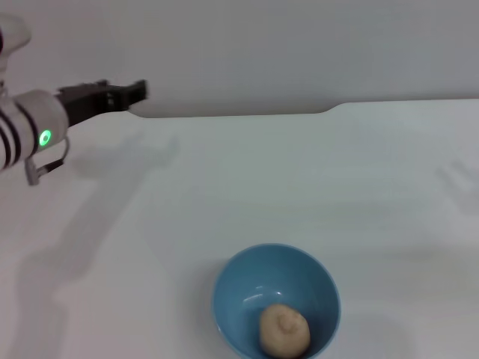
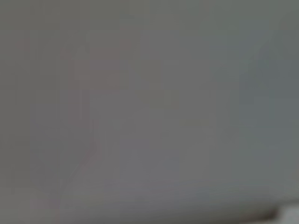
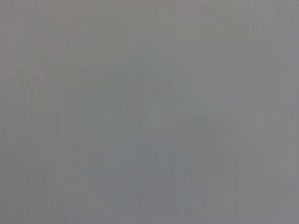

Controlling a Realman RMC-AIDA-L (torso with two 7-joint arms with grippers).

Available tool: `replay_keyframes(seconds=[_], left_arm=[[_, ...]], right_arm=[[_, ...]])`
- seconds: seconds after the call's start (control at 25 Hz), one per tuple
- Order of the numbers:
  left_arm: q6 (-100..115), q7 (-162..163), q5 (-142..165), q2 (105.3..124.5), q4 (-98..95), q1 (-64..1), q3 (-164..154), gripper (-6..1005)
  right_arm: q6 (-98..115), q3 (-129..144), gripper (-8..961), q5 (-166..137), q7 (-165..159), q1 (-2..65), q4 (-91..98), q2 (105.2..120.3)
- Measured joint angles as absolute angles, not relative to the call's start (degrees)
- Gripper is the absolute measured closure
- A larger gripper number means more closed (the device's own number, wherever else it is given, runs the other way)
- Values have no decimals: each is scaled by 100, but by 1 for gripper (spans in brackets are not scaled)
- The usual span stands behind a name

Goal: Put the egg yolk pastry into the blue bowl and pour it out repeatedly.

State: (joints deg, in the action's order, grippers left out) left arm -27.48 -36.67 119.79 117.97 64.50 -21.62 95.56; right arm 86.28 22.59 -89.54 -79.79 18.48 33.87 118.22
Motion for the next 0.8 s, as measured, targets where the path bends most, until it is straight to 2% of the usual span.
replay_keyframes(seconds=[0.12,0.28,0.56,0.8], left_arm=[[-1070,-4265,11838,11794,6525,-1684,8677,323],[1232,-4624,11905,11795,6316,-1391,7418,324],[5156,-4567,12905,11833,4438,-1759,5379,327],[6064,-3143,12875,11839,3697,-1930,4907,329]], right_arm=[[8623,2094,486,-8634,-7619,1798,3099,11820],[8539,1787,486,-8526,-7546,1763,2817,11798],[8239,883,486,-8520,-7551,1738,2231,11786],[7652,617,486,-8498,-6633,1713,1892,11827]])
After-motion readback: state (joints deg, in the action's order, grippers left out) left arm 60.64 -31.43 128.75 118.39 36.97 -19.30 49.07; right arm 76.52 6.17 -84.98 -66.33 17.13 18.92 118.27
